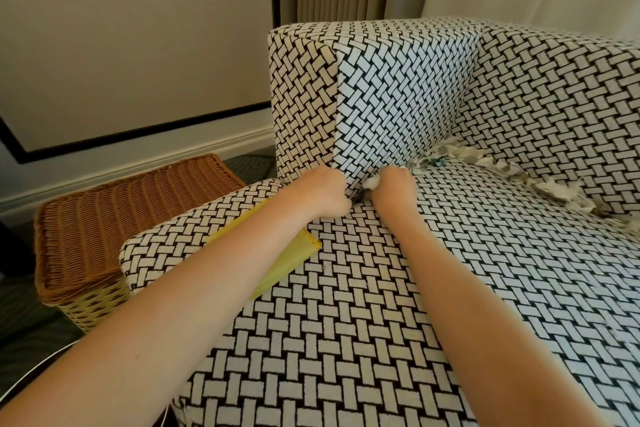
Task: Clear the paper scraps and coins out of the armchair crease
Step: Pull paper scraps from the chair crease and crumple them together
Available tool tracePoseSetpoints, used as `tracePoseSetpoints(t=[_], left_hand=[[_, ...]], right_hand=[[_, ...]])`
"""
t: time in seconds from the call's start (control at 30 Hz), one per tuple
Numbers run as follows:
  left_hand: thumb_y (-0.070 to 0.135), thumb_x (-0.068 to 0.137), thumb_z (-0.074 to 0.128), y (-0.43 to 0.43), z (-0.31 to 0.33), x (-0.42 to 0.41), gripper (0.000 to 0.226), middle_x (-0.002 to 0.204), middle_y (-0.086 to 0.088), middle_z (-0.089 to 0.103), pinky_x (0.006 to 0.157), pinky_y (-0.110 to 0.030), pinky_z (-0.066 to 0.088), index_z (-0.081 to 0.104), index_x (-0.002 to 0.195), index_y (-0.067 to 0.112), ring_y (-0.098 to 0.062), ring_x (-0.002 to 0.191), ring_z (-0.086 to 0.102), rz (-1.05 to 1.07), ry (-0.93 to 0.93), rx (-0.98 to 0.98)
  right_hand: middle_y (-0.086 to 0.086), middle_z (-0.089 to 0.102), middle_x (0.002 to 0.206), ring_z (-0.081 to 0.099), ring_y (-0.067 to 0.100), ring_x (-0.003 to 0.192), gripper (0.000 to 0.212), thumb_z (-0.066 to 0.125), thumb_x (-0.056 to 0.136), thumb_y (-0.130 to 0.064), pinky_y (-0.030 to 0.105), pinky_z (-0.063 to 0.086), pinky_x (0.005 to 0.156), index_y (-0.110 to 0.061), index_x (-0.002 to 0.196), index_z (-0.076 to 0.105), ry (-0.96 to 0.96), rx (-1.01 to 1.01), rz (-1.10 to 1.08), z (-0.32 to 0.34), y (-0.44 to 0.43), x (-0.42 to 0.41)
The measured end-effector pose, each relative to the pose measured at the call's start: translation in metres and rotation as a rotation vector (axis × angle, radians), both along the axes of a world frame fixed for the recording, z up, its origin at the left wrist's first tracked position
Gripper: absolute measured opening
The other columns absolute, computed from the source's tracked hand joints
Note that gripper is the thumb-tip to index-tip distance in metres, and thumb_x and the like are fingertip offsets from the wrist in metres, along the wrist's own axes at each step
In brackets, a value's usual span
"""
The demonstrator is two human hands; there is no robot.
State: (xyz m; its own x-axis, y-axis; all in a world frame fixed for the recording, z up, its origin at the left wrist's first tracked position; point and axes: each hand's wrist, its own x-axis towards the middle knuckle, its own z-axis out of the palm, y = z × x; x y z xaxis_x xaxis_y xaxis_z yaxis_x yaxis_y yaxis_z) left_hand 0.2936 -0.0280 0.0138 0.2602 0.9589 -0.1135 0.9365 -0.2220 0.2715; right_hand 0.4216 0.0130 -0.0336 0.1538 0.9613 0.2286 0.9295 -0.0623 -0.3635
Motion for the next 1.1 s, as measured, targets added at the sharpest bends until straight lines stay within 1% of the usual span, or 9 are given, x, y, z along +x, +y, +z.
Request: tracePoseSetpoints(t=[0.1,0.23,0.37,0.47,0.63,0.73,0.8,0.93,1.1], left_hand=[[0.014,0.089,0.043,0.003,-0.003,0.007,0.031,0.060,0.000,0.036,0.050,-0.024,0.030,0.045,0.059,0.010,-0.014,0.053,0.035,0.010,-0.106,-0.047],[0.012,0.089,0.040,0.008,-0.015,0.018,0.030,0.087,-0.006,0.053,0.057,-0.023,0.036,0.059,0.110,0.003,-0.018,0.075,0.049,0.039,-0.180,-0.180],[0.014,0.092,0.038,0.010,-0.028,0.036,0.046,0.129,-0.012,0.050,0.081,-0.026,0.042,0.040,0.137,0.007,-0.025,0.112,0.051,0.071,-0.221,-0.187],[0.014,0.093,0.038,0.014,-0.033,0.045,0.049,0.134,-0.011,0.048,0.087,-0.028,0.042,0.033,0.142,0.012,-0.025,0.115,0.051,0.072,-0.298,-0.179],[0.016,0.096,0.034,0.023,-0.035,0.057,0.048,0.131,-0.014,0.051,0.077,-0.029,0.043,0.026,0.144,0.016,-0.025,0.107,0.054,0.082,-0.333,-0.079],[0.005,0.094,0.038,0.032,-0.033,0.064,0.053,0.129,-0.014,0.052,0.080,-0.031,0.047,0.029,0.144,0.017,-0.027,0.110,0.055,0.035,-0.102,0.008],[0.000,0.093,0.038,0.037,-0.030,0.069,0.039,0.124,-0.012,0.054,0.085,-0.032,0.048,0.046,0.131,0.008,-0.026,0.110,0.055,0.006,0.112,0.086],[-0.001,0.094,0.039,0.046,-0.024,0.078,0.034,0.127,-0.010,0.050,0.090,-0.034,0.047,0.049,0.127,0.004,-0.026,0.117,0.051,-0.076,0.370,0.176],[0.001,0.096,0.040,0.049,-0.028,0.079,0.034,0.117,-0.006,0.058,0.070,-0.027,0.044,0.047,0.128,0.004,-0.022,0.106,0.058,-0.213,0.594,0.338]], right_hand=[[0.000,0.052,0.070,0.050,0.014,0.065,0.017,0.057,0.086,-0.010,0.019,0.036,0.055,-0.011,0.070,0.052,0.182,0.100,-0.040,0.002,-0.005,0.012],[-0.008,0.040,0.054,0.034,0.002,0.049,0.039,0.060,0.084,-0.013,0.014,0.024,0.041,-0.020,0.054,0.037,0.345,0.186,-0.090,0.007,-0.011,0.028],[-0.007,0.039,0.052,0.032,0.002,0.047,0.039,0.062,0.081,-0.012,0.013,0.022,0.040,-0.019,0.053,0.036,0.471,0.229,-0.084,0.013,-0.018,0.032],[-0.006,0.041,0.052,0.034,0.005,0.048,0.037,0.063,0.080,-0.010,0.014,0.026,0.044,-0.019,0.053,0.039,0.564,0.289,-0.097,0.023,-0.021,0.034],[-0.005,0.048,0.062,0.046,0.010,0.061,0.032,0.069,0.077,-0.008,0.024,0.042,0.058,-0.020,0.061,0.044,0.936,0.330,-0.098,0.038,-0.026,0.048],[-0.004,0.055,0.074,0.054,0.010,0.069,0.021,0.070,0.075,-0.007,0.025,0.049,0.067,-0.016,0.075,0.052,1.195,0.268,-0.113,0.036,-0.026,0.053],[-0.001,0.058,0.076,0.054,0.009,0.066,0.019,0.071,0.074,-0.007,0.023,0.047,0.062,-0.014,0.079,0.055,1.254,0.237,-0.135,0.034,-0.024,0.057],[0.000,0.058,0.074,0.052,0.009,0.062,0.019,0.070,0.074,-0.004,0.021,0.044,0.058,-0.014,0.076,0.054,1.356,0.259,-0.138,0.039,-0.024,0.063],[0.006,0.062,0.084,0.056,0.014,0.069,0.019,0.070,0.072,-0.002,0.022,0.044,0.060,-0.009,0.084,0.057,1.482,0.259,-0.109,0.042,-0.022,0.065]])
